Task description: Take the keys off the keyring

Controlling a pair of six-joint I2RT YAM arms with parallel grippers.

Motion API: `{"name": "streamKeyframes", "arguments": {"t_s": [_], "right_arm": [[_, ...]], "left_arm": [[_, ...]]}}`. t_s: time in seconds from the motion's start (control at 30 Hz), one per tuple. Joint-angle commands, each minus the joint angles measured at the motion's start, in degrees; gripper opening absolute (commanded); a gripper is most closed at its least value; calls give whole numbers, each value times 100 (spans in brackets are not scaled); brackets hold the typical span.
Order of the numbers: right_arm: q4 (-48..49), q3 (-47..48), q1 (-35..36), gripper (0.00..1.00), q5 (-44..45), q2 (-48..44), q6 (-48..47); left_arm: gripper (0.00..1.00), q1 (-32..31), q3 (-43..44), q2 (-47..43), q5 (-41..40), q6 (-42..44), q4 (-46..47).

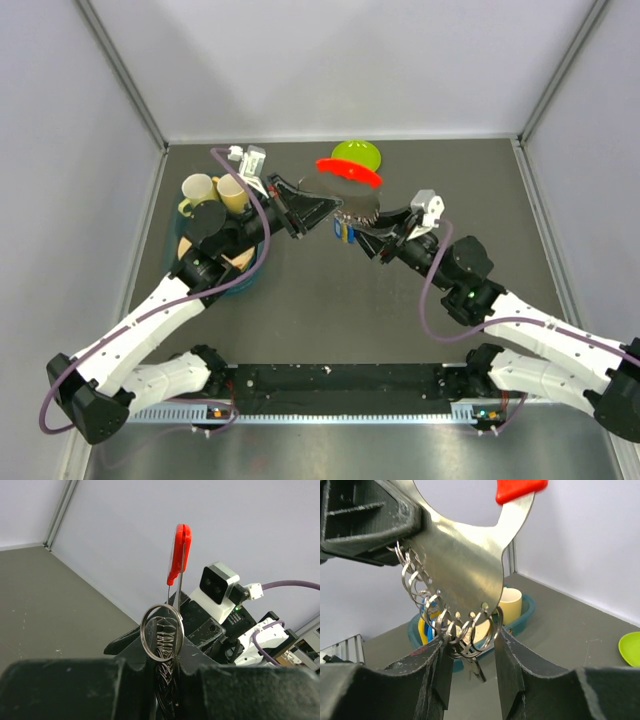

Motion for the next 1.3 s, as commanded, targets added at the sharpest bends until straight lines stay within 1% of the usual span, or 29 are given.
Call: {"name": "streamKeyframes", "arguments": {"t_s": [0.0, 0.07, 0.17, 0.23, 0.27, 0.37, 0.57, 0.63, 0.67, 0.8, 0.9, 0.93, 1.0, 1.03, 1.1, 1.27], "right_arm": [[663, 146, 99, 36, -112, 9, 177], [646, 145, 91, 35, -112, 18, 195], [567, 146, 91, 28, -77, 1, 186], [575, 84, 91, 26, -51, -26, 177], [584, 58, 99, 27, -7, -26, 195], [532, 40, 99, 31, -59, 62, 265], [558, -4, 99, 32, -68, 150, 353], [470, 14, 100, 38, -42, 150, 353], [461, 22, 99, 39, -59, 159, 362], [452, -39, 99, 28, 37, 150, 406], [417, -109, 91, 28, 81, 115, 423], [408, -153, 99, 25, 90, 89, 432], [417, -197, 91, 17, 81, 54, 441], [391, -232, 91, 9, 90, 27, 424], [347, -276, 91, 0, 143, -43, 397], [66, -303, 91, 0, 213, -236, 231]], "left_arm": [[0, -24, -50, -173, -154, -33, 429], [0, -24, -59, -164, -154, -59, 455], [0, -24, -59, -173, -172, -51, 447], [0, -24, -68, -190, -216, -42, 446], [0, -24, -68, -190, -224, -42, 446], [0, -24, -86, -182, -224, -77, 473], [0, -24, -77, -190, -224, -112, 517], [0, -24, -68, -182, -242, -103, 517], [0, -24, -68, -182, -233, -103, 517], [0, -24, -86, -173, -268, -77, 508], [0, -24, -95, -182, -286, -68, 499], [0, -24, -103, -182, -295, -68, 499], [0, -24, -103, -182, -312, -59, 499], [0, -15, -112, -190, -321, -59, 499], [0, -24, -138, -199, -339, -50, 491], [0, -24, -200, -243, -356, -7, 464]]}}
